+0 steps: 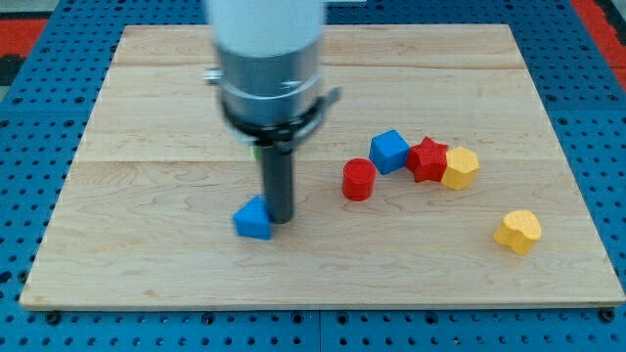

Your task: Push the blue triangle to the left side of the board

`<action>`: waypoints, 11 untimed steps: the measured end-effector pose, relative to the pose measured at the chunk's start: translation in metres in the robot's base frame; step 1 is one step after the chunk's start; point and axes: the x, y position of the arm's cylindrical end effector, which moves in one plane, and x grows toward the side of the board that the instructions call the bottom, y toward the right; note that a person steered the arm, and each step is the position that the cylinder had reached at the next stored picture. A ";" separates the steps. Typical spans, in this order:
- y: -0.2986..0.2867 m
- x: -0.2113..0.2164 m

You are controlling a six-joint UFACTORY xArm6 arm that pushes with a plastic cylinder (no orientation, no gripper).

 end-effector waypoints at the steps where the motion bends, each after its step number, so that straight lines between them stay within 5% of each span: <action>1: 0.032 0.003; 2: 0.050 0.016; 3: -0.017 0.024; 5: -0.094 -0.098; 6: -0.081 -0.099; 8: -0.010 -0.004; 9: -0.058 0.020; 11: -0.129 -0.111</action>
